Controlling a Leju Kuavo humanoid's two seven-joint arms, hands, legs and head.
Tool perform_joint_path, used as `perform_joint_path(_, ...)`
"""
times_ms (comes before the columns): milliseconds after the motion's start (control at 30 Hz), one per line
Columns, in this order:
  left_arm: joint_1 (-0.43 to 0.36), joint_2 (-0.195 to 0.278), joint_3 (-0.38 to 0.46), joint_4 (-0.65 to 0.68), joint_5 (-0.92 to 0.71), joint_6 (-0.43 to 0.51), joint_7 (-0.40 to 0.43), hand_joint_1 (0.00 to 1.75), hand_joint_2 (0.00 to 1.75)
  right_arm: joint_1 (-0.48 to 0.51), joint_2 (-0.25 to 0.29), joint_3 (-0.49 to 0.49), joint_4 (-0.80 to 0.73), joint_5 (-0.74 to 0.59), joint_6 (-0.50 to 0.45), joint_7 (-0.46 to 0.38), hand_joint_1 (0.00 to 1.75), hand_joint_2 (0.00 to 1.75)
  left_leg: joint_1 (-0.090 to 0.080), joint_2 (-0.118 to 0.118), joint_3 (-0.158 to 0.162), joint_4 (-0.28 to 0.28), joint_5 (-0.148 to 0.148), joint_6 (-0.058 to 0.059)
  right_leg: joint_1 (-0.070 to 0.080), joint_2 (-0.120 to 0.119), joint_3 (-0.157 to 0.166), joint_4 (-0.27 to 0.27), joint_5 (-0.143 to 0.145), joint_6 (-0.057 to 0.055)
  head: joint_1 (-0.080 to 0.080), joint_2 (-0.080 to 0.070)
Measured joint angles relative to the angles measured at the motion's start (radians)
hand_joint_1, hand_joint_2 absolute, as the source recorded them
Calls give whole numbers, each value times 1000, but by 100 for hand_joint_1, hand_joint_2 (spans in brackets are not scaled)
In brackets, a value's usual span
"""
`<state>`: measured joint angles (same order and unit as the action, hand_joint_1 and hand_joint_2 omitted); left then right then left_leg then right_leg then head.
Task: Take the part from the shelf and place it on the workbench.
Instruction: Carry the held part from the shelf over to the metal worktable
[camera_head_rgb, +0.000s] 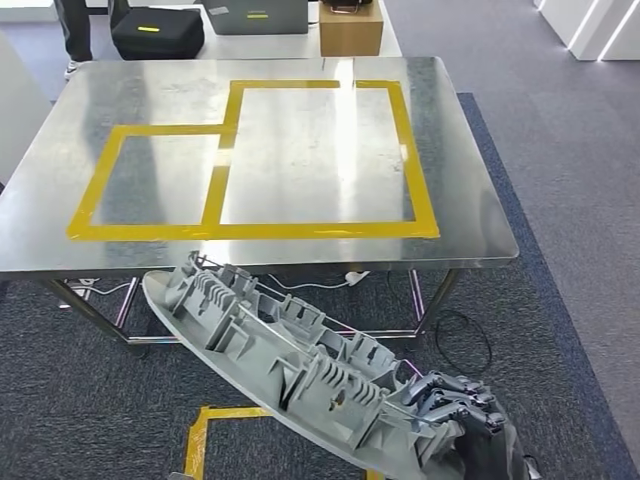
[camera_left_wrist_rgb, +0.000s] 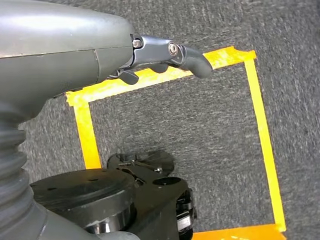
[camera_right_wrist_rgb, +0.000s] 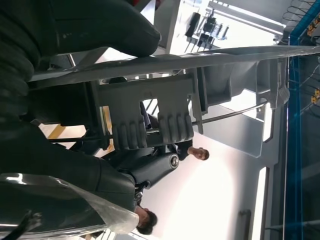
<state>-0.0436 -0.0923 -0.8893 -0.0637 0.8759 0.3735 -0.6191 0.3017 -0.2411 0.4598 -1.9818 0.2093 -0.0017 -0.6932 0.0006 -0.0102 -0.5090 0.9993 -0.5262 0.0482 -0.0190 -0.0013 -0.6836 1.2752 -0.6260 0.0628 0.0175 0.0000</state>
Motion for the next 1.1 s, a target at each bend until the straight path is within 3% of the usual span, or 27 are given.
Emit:
perform_joint_path(100, 2, 0, -1, 0, 10, 0, -1, 0, 175, 2, 0, -6, -1, -3, 3, 0, 175, 175, 2, -1, 39, 0, -31, -10, -1, -1, 33, -157, 125, 0, 0, 0)
perform_joint_path(167, 0, -1, -3, 1, 15, 0, -1, 0, 175, 3, 1, -8, -4, -8, 2, 0, 175, 175, 2, -2, 51, 2, -49, -22, 4, -3, 55, -226, 148, -14, 1, 0)
perform_joint_path(267, -2, -1, -6, 1, 18, 0, -2, 0, 175, 6, 7, -14, -11, -11, 0, 0, 175, 175, 1, 0, 54, 18, -55, -39, 6, -1, 72, -233, 136, -44, -1, 0)
perform_joint_path(300, -3, -1, -7, 1, 18, 0, -2, 0, 175, 6, 9, -16, -12, -11, -1, 0, 175, 175, 1, 0, 43, 46, -50, -44, 4, -1, 83, -237, 131, -50, -5, 0)
perform_joint_path(367, -6, -1, -7, 1, 18, 0, -3, 0, 175, 6, 12, -18, -14, -12, -2, 0, 175, 175, 2, 1, -21, 153, -50, -53, 0, -2, 106, -245, 120, -58, -10, 0)
perform_joint_path(433, -6, -1, -8, 1, 18, 0, -3, 0, 175, 5, 15, -19, -15, -12, -2, -1, 175, 175, 4, 2, -105, 261, -89, -59, 1, -1, 127, -248, 103, -63, -13, 0)
perform_joint_path(500, -2, -1, -8, 1, 19, 0, -3, 0, 175, 5, 17, -20, -16, -13, -2, -1, 175, 175, 3, 2, -157, 288, -122, -56, 3, 2, 152, -248, 83, -65, -15, 0)
perform_joint_path(533, -1, -1, -9, 1, 19, 0, -3, 0, 175, 6, 17, -20, -16, -12, -1, 0, 175, 175, 1, 2, -164, 262, -111, -51, 6, 4, 167, -248, 71, -64, -15, 0)
perform_joint_path(600, 1, 1, -12, 1, 20, 0, -3, 0, 175, 6, 17, -21, -16, -12, -1, 0, 175, 175, -7, 1, -152, 158, -18, -31, 9, 4, 193, -250, 50, -63, -15, 0)
perform_joint_path(667, 2, 3, -15, 2, 20, 0, -3, 0, 175, 4, 17, -21, -17, -13, -1, -1, 175, 175, -20, -1, -140, 87, 49, -13, 11, 5, 209, -255, 32, -56, -13, 0)
perform_joint_path(733, 4, 3, -16, 3, 21, 0, -3, 0, 175, 5, 19, -21, -19, -12, -1, 0, 175, 175, -26, -2, -133, 63, 54, -3, 11, 7, 227, -257, 29, -45, -13, 0)
perform_joint_path(800, 3, 2, -18, 2, 21, 0, -4, 0, 175, 5, 20, -22, -23, -12, -1, 0, 175, 175, -21, -1, -108, 37, 63, 4, 12, 7, 233, -246, 33, -34, -13, 0)
perform_joint_path(867, 0, 2, -19, 2, 21, 0, -4, 0, 175, 3, 20, -23, -24, -12, -1, 0, 175, 175, -14, -2, -83, 22, 61, 8, 11, 6, 186, -170, 24, -27, -7, 0)
perform_joint_path(933, -1, 1, -21, 2, 21, 0, -4, 0, 175, 2, 20, -23, -25, -13, -1, -1, 175, 175, -13, -2, -70, 19, 49, 10, 10, 5, 101, -50, -19, -20, 0, 0)
perform_joint_path(1000, 0, -1, -23, 2, 21, -1, -4, 0, 175, 3, 20, -23, -25, -13, -1, 0, 175, 175, -12, -3, -53, 19, 31, 10, 8, 5, 36, 3, -60, -15, 2, 0)
perform_joint_path(1033, 1, -1, -23, 2, 21, -1, -4, 0, 175, 3, 20, -23, -24, -13, -1, 0, 175, 175, -12, -3, -40, 19, 21, 9, 8, 4, 24, -15, -51, -14, 2, 0)
perform_joint_path(1067, 2, -2, -23, 2, 21, -1, -4, 0, 175, 4, 20, -24, -24, -13, -1, 0, 175, 175, -12, -4, -24, 19, 9, 7, 8, 4, 25, -60, -18, -14, 2, 0)
perform_joint_path(1100, 3, -2, -23, 2, 21, -1, -4, 0, 175, 4, 20, -23, -24, -12, -1, 0, 175, 175, -12, -4, -11, 18, -3, 4, 8, 3, 35, -122, 38, -14, 2, 0)
